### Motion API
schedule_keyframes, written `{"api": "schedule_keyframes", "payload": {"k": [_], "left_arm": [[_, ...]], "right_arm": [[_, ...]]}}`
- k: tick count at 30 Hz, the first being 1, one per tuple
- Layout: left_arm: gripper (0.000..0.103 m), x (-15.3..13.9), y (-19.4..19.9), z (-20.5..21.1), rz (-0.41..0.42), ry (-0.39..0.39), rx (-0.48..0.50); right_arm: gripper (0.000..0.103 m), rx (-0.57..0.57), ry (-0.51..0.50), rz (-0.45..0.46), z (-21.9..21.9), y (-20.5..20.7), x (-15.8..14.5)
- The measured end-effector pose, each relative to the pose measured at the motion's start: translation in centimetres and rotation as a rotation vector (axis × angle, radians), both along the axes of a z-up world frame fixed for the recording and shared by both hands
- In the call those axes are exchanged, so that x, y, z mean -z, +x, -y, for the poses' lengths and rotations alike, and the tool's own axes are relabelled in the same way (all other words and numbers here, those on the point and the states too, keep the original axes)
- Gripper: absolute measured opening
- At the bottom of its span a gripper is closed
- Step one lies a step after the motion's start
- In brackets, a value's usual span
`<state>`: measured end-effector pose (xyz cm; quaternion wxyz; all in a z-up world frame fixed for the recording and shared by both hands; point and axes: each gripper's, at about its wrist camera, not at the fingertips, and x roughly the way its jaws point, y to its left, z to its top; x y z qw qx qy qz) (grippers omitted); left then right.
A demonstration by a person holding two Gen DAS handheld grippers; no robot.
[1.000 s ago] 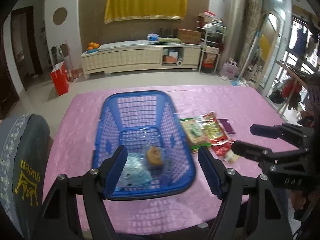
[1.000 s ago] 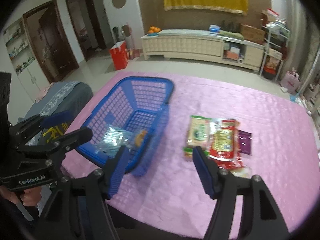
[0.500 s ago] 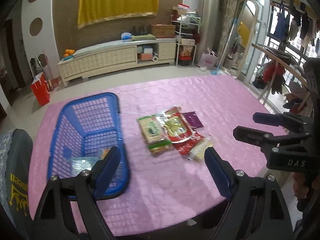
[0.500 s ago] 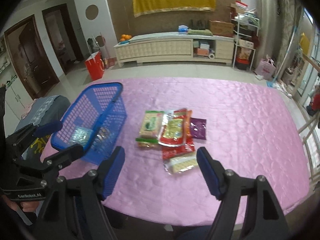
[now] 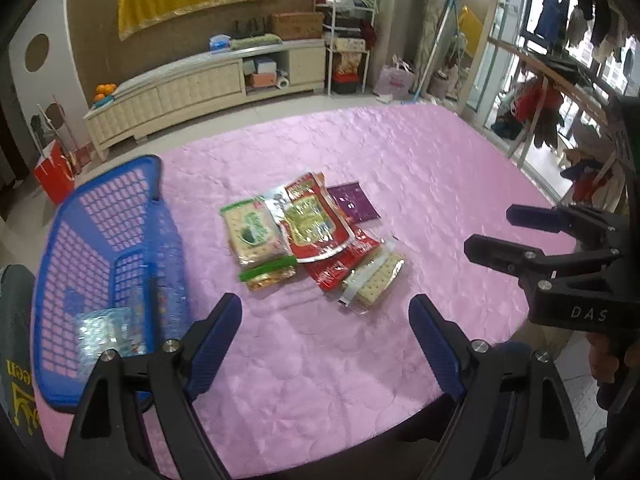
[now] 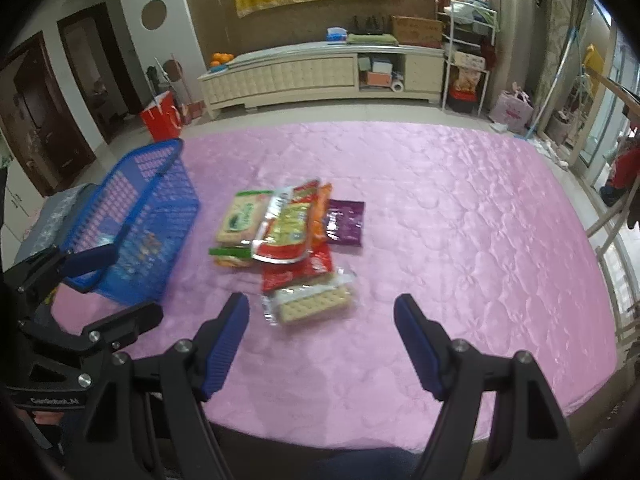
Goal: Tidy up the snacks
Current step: 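Withdraw both tools from the basket, moving left tool toward the cracker pack, then lower left tool onto the white-strapped cracker pack and close on it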
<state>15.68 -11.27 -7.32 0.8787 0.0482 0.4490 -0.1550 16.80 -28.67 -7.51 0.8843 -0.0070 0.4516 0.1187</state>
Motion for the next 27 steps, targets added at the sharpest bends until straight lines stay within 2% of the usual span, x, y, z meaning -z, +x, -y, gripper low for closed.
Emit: {"api": "schedule_keyframes", "payload": {"k": [15,22,25,27], "left_arm": [[0.084,8.6,5.5,3.9,-0.161,0.058,0.131],[0.084,11.8,7.6,4.1,-0.250,0.020,0.135],[0.084,12.5,8.3,4.5,-0.266,-0.008,0.148],[0.084,13.0,8.6,5.1,-0.258,0.008,0.163]], "right_arm": [[0.079,0.102,0.018,-0.114,4.0,2.6,6.9],[0.079,0.134,0.029,-0.132,5.2,3.4,8.6],[0.079,0.145,0.026,-0.139,5.8,3.6,9.2],[0.079,0.156,0.033,-0.144,6.3,3.6,9.5]]}}
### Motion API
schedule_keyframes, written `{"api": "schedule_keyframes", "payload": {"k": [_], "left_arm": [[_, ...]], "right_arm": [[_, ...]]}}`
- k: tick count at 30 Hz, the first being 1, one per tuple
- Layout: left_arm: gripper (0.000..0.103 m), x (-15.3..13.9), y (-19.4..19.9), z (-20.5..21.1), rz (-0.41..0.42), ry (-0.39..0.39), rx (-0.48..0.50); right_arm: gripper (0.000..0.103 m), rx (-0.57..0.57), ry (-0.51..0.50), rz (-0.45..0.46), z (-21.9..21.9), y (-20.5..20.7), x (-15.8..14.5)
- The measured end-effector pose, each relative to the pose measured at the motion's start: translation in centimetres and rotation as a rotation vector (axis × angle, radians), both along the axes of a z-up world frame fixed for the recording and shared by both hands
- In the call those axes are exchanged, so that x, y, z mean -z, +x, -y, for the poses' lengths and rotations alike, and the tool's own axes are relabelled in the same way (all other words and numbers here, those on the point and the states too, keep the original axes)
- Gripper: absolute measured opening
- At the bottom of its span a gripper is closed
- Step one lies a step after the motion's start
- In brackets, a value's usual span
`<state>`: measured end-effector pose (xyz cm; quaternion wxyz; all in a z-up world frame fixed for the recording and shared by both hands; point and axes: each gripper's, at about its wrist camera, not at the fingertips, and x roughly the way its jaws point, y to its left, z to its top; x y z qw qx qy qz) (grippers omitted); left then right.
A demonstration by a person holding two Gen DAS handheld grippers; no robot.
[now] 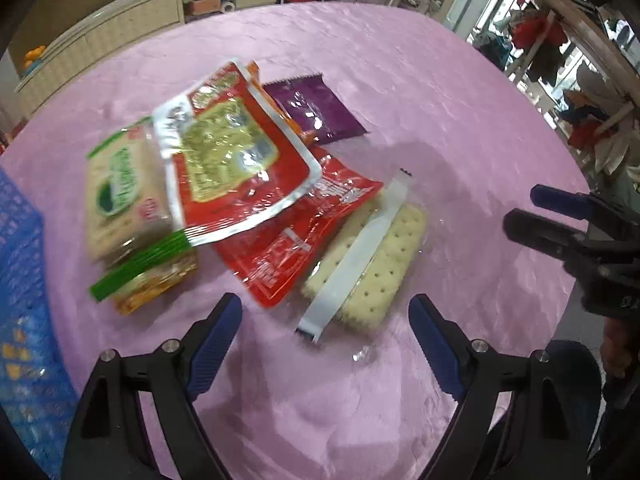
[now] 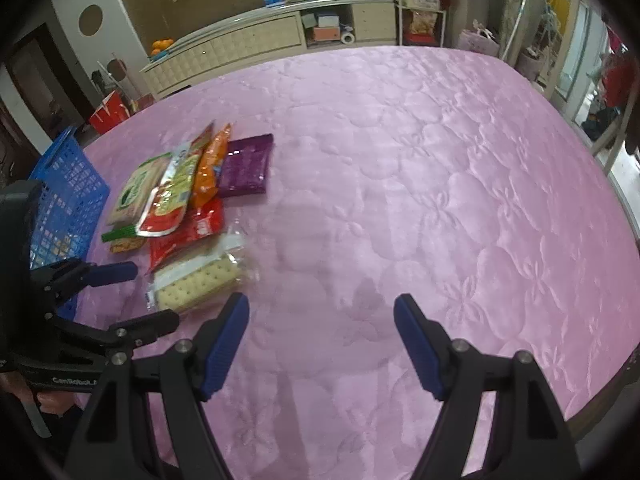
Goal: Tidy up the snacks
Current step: 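Lower left tool onto the white-strapped cracker pack and close on it, then carry the cracker pack over the blue basket with left tool and open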
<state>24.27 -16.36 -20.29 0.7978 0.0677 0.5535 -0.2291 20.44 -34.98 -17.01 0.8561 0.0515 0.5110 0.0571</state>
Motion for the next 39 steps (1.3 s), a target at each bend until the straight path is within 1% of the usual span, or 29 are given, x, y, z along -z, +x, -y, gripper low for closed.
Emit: {"api": "schedule_keyframes", "payload": {"k": [1,3,6,10,11,13,16,17,18,19,20,22,25,26,27,29,32,34,37,39], "left_arm": [[0.084,0.0,0.0,0.4,0.011,0.006,0.020],[0.081,-0.1,-0.4,1.4,0.010,0.006,0.063],[0.079,-0.3,-1.0,2.9,0.015,0.020,0.114],[0.077,-0.6,-1.6,4.5,0.000,-0.003,0.155],[0.077,-0.4,-1.3,4.9,0.003,0.003,0.160],[0.077,-0.1,-1.1,5.5,0.009,0.034,0.152],[0.077,0.2,-0.1,6.4,0.007,0.043,0.129],[0.073,0.2,0.2,6.8,0.007,0.046,0.126],[0.067,0.1,0.4,7.0,0.012,0.053,0.123],[0.064,0.1,0.5,7.3,0.017,0.061,0.125],[0.057,0.0,0.7,7.7,0.018,0.066,0.128],[0.055,-0.1,0.9,8.3,0.010,0.072,0.132],[0.049,0.0,0.7,9.2,0.015,0.089,0.140],[0.043,0.1,0.7,9.6,0.020,0.091,0.143],[0.041,-0.1,0.5,9.7,0.027,0.093,0.145],[0.040,-0.2,0.1,9.8,0.020,0.079,0.152],[0.040,-0.7,-1.2,9.9,0.052,0.071,0.166],[0.040,-1.3,-1.9,9.4,0.056,0.045,0.154],[0.040,-2.8,-2.5,7.5,0.071,0.002,0.110],[0.040,-3.8,-2.7,6.1,0.088,-0.007,0.089]], "right_arm": [[0.079,0.007,0.004,-0.003,0.3,0.0,0.1],[0.079,0.017,0.004,-0.006,0.8,-0.1,0.3],[0.079,0.029,0.004,-0.008,1.5,-0.2,0.3],[0.079,0.055,0.019,-0.009,2.6,-0.6,0.3],[0.079,0.058,0.021,-0.009,2.7,-0.6,0.3],[0.079,0.066,0.020,-0.008,3.0,-0.7,0.2],[0.079,0.074,0.023,-0.006,3.4,-0.8,0.3],[0.079,0.076,0.025,-0.007,3.5,-0.8,0.3],[0.079,0.077,0.027,-0.009,3.6,-0.9,0.4],[0.079,0.082,0.028,-0.013,3.8,-0.9,0.5],[0.079,0.084,0.028,-0.015,3.8,-0.8,0.6],[0.079,0.094,0.030,-0.021,4.1,-0.9,0.8],[0.079,0.109,0.037,-0.022,4.6,-0.9,0.8],[0.079,0.115,0.037,-0.022,4.7,-1.0,0.8],[0.079,0.120,0.038,-0.022,4.8,-1.0,0.7],[0.079,0.126,0.045,-0.024,4.9,-1.1,0.5],[0.079,0.122,0.041,-0.025,4.6,-1.1,0.2],[0.079,0.114,0.035,-0.019,4.3,-1.2,-0.2],[0.079,0.103,0.041,-0.018,3.8,-1.0,-0.7],[0.079,0.094,0.056,-0.022,3.2,-0.8,-0.8]]}}
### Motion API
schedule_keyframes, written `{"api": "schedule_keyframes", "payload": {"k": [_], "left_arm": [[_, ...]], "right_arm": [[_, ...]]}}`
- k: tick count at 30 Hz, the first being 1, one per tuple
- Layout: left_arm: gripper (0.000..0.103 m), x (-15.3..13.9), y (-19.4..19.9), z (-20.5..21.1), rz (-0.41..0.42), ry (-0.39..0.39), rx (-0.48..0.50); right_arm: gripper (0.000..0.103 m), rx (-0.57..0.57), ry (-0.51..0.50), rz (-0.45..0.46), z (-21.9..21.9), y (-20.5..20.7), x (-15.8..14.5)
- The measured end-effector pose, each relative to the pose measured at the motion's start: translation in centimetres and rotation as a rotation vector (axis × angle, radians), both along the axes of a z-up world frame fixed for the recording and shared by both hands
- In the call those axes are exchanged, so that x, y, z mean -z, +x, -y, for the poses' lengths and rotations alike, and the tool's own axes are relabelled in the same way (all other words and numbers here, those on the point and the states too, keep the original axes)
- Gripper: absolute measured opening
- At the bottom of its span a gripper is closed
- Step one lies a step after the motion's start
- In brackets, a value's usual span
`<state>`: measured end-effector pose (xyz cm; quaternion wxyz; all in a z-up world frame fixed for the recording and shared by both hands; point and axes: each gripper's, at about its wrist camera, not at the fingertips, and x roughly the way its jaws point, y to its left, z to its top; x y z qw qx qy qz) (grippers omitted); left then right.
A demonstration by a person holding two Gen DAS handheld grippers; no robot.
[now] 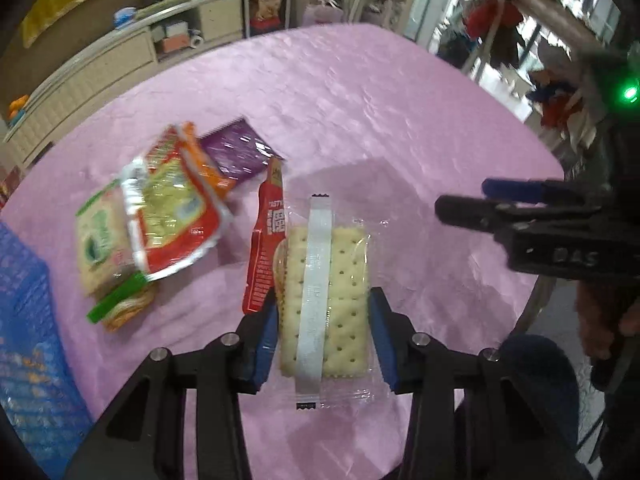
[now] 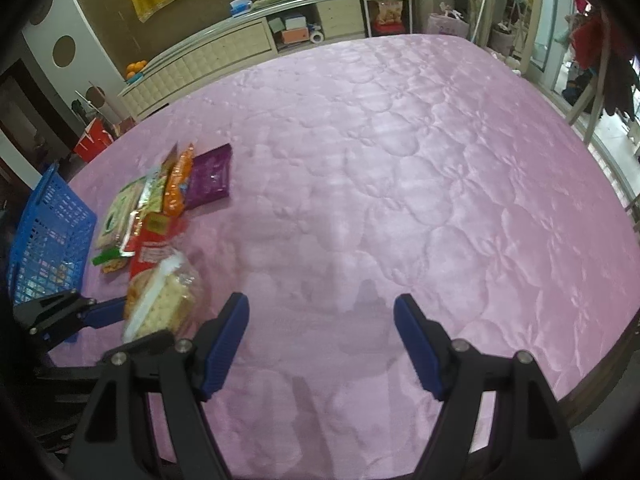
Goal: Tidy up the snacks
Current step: 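Carry the cracker pack over the blue basket with left tool and open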
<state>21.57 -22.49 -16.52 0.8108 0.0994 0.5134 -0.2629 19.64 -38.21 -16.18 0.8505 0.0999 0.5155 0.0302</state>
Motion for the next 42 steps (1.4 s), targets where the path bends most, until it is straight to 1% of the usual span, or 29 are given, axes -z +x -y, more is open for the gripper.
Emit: {"api": "schedule_keyframes", "payload": {"k": [5,10,13,15,20,29,35,37,39,42], "left_arm": [[0.040,-2.4,-0.9,-3.4,0.026,-0.046,-0.062],[0.040,-3.9,-2.3,-7.0,0.044,-0.090,-0.103],[0.040,-4.7,-2.8,-8.9,0.066,-0.117,-0.122],[0.040,-5.3,-3.1,-9.9,0.084,-0.107,-0.147],[0.040,-7.1,-3.8,-12.2,0.127,-0.105,-0.197],[0.040,-11.8,-5.7,-16.9,0.234,-0.130,-0.273],[0.040,-14.5,-7.4,-20.4,0.299,-0.128,-0.313],[0.040,-15.0,-7.7,-21.5,0.313,-0.127,-0.331],[0.040,-15.5,-8.0,-22.6,0.324,-0.121,-0.351],[0.040,-16.0,-8.3,-24.5,0.337,-0.109,-0.383]], "right_arm": [[0.079,-0.044,0.031,-0.011,-2.3,0.9,-0.3],[0.079,-0.101,0.026,-0.008,-5.2,1.5,-1.0],[0.079,-0.131,0.041,-0.003,-6.7,1.6,-1.6],[0.079,-0.149,0.054,0.007,-7.6,1.5,-2.2],[0.079,-0.200,0.031,0.034,-10.0,1.3,-4.1],[0.079,-0.308,0.033,0.122,-15.4,0.8,-8.8],[0.079,-0.385,0.036,0.185,-19.3,0.0,-11.7],[0.079,-0.403,0.033,0.217,-20.6,-0.1,-12.5],[0.079,-0.425,0.034,0.231,-21.9,0.0,-13.1],[0.079,-0.466,0.047,0.220,-23.9,0.5,-13.4]]}}
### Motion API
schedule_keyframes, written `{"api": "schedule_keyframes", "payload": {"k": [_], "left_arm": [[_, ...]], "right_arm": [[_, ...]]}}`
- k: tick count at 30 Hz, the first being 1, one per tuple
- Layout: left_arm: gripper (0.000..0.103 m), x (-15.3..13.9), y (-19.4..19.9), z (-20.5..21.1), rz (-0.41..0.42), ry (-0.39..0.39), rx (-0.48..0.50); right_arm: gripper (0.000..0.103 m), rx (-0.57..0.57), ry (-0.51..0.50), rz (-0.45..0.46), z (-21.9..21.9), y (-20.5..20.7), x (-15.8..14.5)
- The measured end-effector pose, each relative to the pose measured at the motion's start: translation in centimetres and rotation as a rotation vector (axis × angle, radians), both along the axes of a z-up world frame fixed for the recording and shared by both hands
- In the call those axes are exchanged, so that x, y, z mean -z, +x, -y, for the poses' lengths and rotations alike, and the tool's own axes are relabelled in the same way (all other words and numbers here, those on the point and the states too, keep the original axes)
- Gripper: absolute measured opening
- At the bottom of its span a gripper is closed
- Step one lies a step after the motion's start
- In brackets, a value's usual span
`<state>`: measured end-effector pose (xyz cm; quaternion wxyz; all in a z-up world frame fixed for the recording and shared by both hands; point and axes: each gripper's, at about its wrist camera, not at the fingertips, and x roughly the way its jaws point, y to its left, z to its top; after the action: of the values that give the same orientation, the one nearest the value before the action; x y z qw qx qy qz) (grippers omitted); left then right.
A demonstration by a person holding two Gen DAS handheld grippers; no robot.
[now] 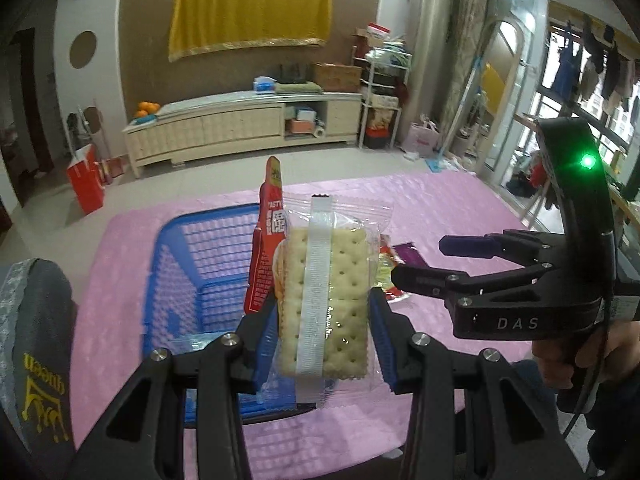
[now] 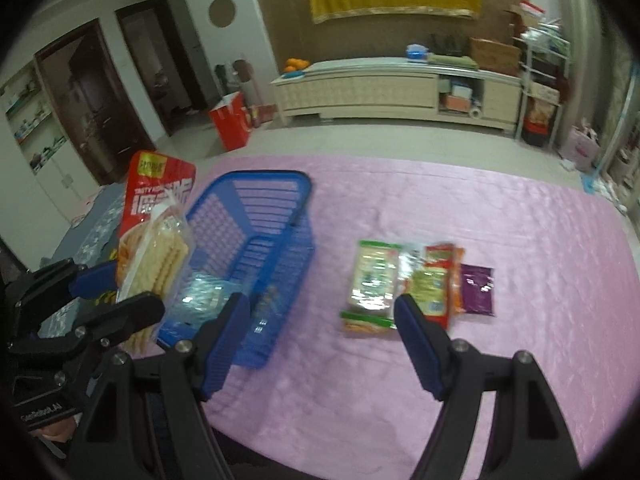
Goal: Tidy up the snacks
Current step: 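Carry the cracker pack over the blue basket with left tool and open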
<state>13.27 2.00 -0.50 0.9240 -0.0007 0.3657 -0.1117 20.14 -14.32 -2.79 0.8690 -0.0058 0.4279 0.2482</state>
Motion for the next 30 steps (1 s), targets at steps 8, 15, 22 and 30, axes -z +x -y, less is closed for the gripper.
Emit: {"api": "schedule_keyframes", "payload": {"k": [8,15,22,30], "left_arm": [[0.040,-0.6,0.6,-5.0,-0.015,-0.021,-0.066],[0.040,0.0,2.1,-7.6,-0.038,0.003,-0.107],[0.040,1.9,4.6,-9.2,-0.072,0.017,-0.127],[0.041,3.9,7.2,-10.0,-0.108,-0.004,-0.127]], "right_arm": [[0.079,-0.085,-0.029,0.046,-5.3,0.4,-1.0],[0.078,-0.151,-0.043,0.071,-9.1,1.5,-1.2],[0.078,-0.168,-0.101,0.054,-11.5,3.2,0.5],[0.078,-0.142,-0.152,0.057,-11.9,4.6,2.0]]}}
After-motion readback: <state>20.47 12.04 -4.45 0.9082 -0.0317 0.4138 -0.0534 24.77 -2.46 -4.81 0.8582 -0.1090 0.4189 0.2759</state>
